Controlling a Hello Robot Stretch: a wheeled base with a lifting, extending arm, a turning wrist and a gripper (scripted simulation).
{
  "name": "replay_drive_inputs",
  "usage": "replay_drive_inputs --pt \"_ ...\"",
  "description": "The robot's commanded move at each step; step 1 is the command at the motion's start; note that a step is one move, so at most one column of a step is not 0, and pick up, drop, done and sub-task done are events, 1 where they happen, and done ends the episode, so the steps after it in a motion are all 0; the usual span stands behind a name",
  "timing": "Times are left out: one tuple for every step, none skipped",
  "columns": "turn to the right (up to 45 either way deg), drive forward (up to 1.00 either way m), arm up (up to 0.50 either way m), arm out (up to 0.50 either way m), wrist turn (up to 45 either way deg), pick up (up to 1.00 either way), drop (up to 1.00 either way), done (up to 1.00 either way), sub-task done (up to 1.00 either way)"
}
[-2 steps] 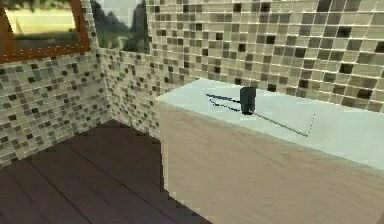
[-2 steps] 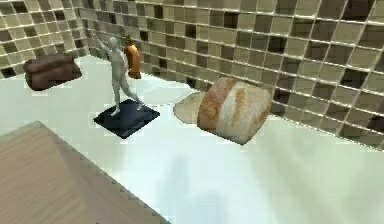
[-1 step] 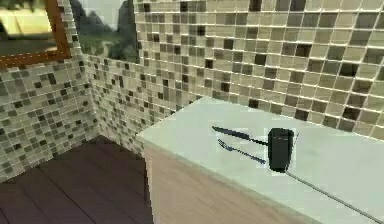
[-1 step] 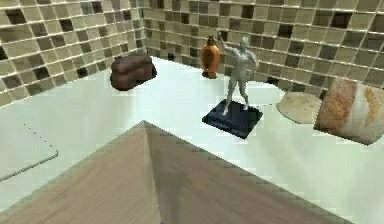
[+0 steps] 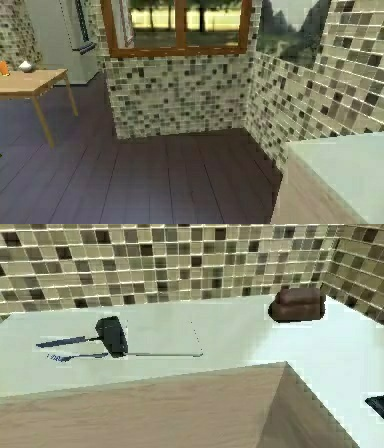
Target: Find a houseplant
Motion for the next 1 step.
replay_drive_inputs --pt "-33.0 0.0 0.0 0.0 0.0 0.0 0.0 0.0 0.0"
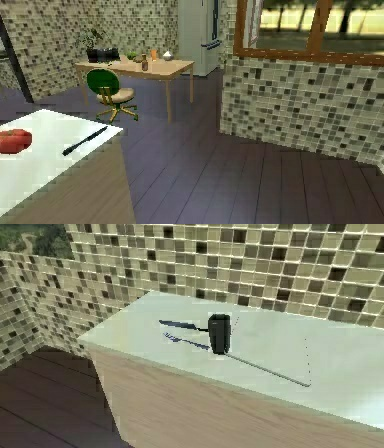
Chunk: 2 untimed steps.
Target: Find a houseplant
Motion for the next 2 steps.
replay_drive_inputs --pt "-3.0 0.0 0.0 0.0 0.0 0.0 0.0 0.0 0.0" --pt "0.0 1.0 0.0 0.0 0.0 0.0 0.0 0.0 0.0"
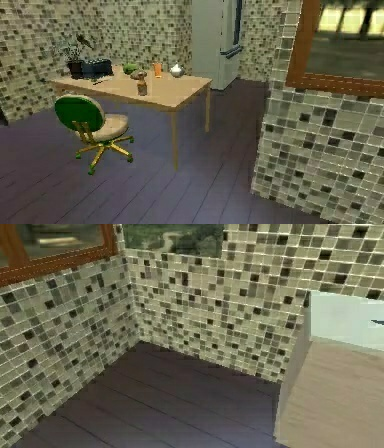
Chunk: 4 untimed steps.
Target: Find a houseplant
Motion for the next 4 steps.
replay_drive_inputs --pt "0.0 0.5 0.0 0.0 0.0 0.0 0.0 0.0 0.0" --pt "-45.0 0.0 0.0 0.0 0.0 0.0 0.0 0.0 0.0" --pt "-18.0 0.0 0.0 0.0 0.0 0.0 0.0 0.0 0.0" --pt "0.0 1.0 0.0 0.0 0.0 0.0 0.0 0.0 0.0"
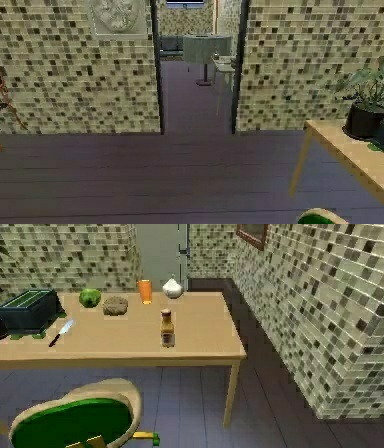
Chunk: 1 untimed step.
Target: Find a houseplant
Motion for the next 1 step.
replay_drive_inputs --pt "0.0 0.35 0.0 0.0 0.0 0.0 0.0 0.0 0.0"
